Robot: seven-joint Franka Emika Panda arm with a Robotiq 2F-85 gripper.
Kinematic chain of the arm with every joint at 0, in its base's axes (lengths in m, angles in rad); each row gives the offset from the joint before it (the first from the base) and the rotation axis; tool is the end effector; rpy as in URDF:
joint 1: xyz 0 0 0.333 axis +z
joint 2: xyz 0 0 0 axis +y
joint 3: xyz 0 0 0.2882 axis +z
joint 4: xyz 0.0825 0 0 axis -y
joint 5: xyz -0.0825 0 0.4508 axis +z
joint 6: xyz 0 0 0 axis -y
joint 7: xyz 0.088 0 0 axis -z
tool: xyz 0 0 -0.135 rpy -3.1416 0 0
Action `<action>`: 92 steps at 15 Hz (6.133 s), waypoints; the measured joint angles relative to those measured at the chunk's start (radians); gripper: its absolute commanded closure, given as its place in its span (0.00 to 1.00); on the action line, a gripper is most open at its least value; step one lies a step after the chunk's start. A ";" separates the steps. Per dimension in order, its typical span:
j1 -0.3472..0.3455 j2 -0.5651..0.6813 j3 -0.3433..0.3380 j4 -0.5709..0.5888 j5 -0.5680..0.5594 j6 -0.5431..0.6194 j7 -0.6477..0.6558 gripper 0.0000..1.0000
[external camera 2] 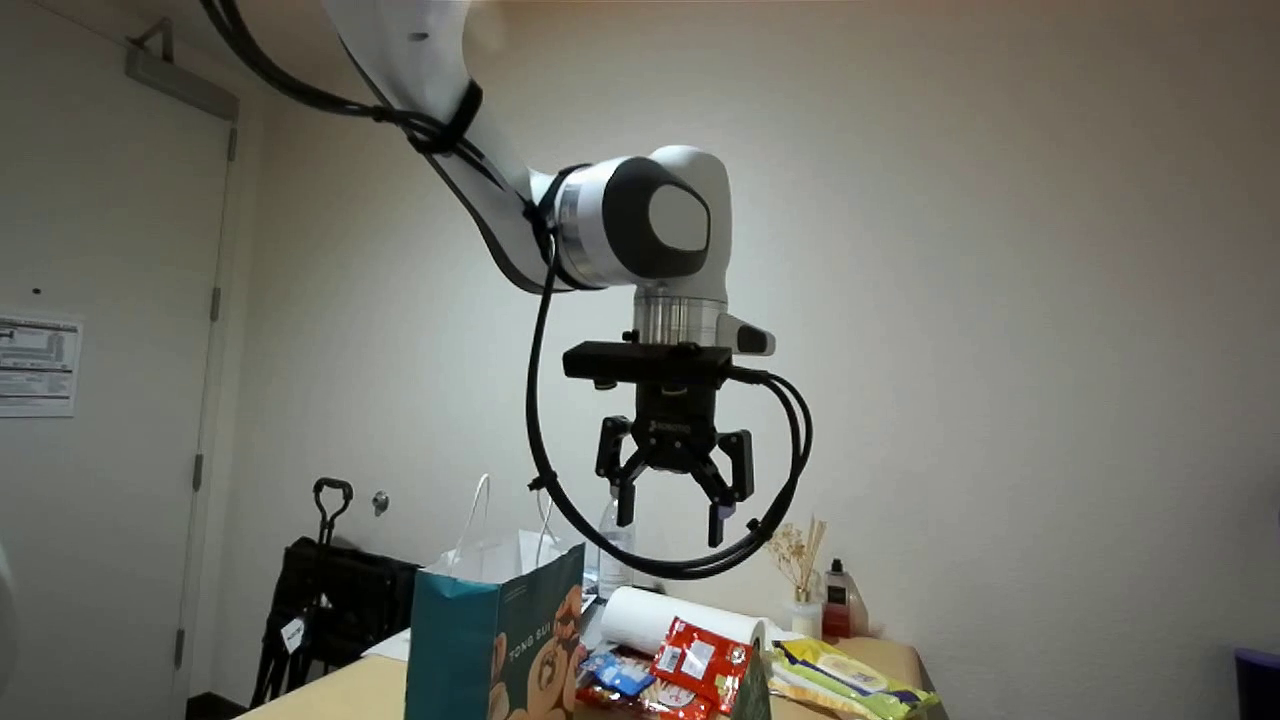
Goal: Put the green packet in the green bag
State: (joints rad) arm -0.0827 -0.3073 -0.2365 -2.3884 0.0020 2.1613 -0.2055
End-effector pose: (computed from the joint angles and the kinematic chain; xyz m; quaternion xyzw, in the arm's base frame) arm 0.4987 -0.1603 0.3527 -0.9973 0.0532 -0.0441 0.0259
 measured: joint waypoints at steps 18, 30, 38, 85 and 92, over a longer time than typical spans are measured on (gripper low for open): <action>-0.056 0.382 0.013 0.150 -0.082 0.051 0.018 0.00; -0.053 0.686 0.099 0.406 -0.133 -0.069 0.017 0.80; -0.056 0.710 0.098 0.444 -0.150 -0.072 0.017 1.00; 0.129 0.029 0.361 0.368 -0.351 -0.354 0.325 0.98; 0.117 0.034 0.351 0.374 -0.366 -0.354 0.332 1.00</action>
State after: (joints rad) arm 0.0344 -0.2731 0.1150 -2.0144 -0.3640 1.8070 0.1269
